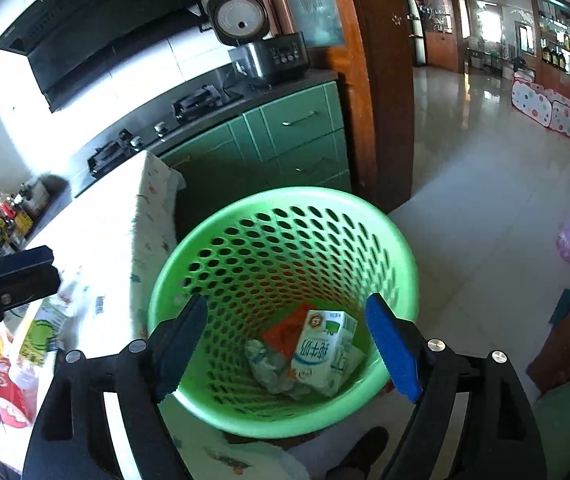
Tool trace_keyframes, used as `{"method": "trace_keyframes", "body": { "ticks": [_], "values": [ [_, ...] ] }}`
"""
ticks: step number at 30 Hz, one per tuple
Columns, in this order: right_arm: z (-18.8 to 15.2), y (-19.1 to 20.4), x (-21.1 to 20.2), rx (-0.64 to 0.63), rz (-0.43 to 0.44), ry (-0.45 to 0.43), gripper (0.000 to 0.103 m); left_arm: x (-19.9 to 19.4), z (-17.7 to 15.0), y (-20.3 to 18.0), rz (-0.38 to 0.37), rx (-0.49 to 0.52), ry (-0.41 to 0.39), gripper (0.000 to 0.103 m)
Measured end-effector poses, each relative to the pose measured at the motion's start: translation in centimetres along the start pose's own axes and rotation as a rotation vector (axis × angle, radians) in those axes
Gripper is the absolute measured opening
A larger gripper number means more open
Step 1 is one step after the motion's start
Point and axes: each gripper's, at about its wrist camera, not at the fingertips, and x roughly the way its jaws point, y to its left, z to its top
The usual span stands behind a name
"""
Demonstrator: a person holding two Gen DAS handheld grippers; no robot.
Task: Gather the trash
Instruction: 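Drop the white milk carton into the green basket with the left gripper, then grasp the black rectangular box with the right gripper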
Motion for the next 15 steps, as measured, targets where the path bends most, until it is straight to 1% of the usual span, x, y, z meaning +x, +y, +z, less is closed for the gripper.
{"method": "trace_keyframes", "body": {
  "ticks": [4, 6, 10, 15],
  "values": [
    [-0.4, 2.3, -1.3, -0.029, 0.042, -0.010, 0.084, -4.0, -2.3, 3.0, 0.074, -0.036, -0.023, 0.068],
    [-0.7, 3.8, -2.0, -0.049, 0.068, -0.019, 0.086, -6.1, -3.8, 4.9, 0.095, -0.072, -0.034, 0.068],
    [-1.0, 6.9, -3.1, -0.095, 0.106, -0.027, 0.092, -9.9, -6.2, 8.6, 0.163, -0.141, -0.068, 0.070],
    [-1.4, 10.4, -3.7, -0.139, 0.157, -0.022, 0.093, -13.3, -10.0, 12.7, 0.241, -0.234, -0.081, 0.074]
  ]
}}
